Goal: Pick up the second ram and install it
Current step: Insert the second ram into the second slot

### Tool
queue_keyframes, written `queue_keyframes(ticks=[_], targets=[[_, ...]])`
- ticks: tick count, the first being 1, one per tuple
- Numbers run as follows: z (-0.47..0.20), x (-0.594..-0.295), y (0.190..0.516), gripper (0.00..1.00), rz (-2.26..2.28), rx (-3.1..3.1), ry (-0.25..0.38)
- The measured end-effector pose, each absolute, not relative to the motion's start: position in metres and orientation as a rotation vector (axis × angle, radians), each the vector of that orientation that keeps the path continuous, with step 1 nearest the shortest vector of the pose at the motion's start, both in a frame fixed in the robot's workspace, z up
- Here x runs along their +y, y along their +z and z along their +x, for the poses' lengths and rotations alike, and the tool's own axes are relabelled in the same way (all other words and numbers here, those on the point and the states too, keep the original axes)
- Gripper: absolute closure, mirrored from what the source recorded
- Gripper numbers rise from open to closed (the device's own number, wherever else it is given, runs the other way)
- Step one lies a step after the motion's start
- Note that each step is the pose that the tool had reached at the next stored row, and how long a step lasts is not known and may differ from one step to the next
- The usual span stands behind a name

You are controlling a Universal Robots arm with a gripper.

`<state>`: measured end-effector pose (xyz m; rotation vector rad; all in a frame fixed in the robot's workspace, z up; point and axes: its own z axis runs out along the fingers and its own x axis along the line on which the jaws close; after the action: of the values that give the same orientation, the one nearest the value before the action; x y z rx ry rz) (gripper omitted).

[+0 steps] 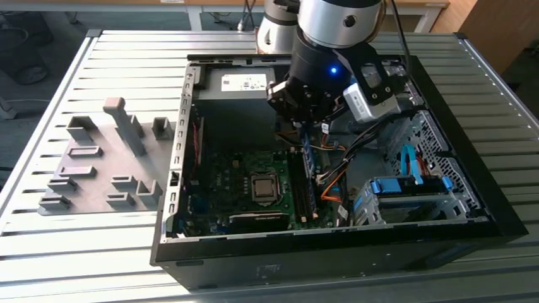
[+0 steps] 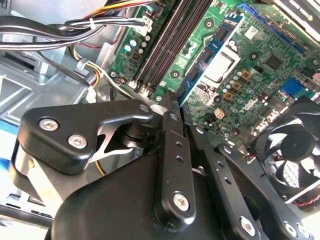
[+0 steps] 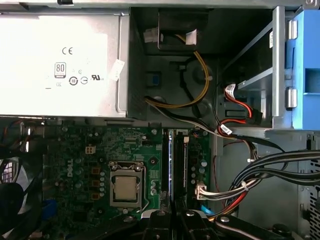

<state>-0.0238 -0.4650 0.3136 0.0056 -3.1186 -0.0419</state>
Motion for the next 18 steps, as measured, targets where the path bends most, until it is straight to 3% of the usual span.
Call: queue_keyframes(ticks=[18], targets=[[-0.018, -0.466, 0.286, 0.86, 0.005, -3.117, -0.042]])
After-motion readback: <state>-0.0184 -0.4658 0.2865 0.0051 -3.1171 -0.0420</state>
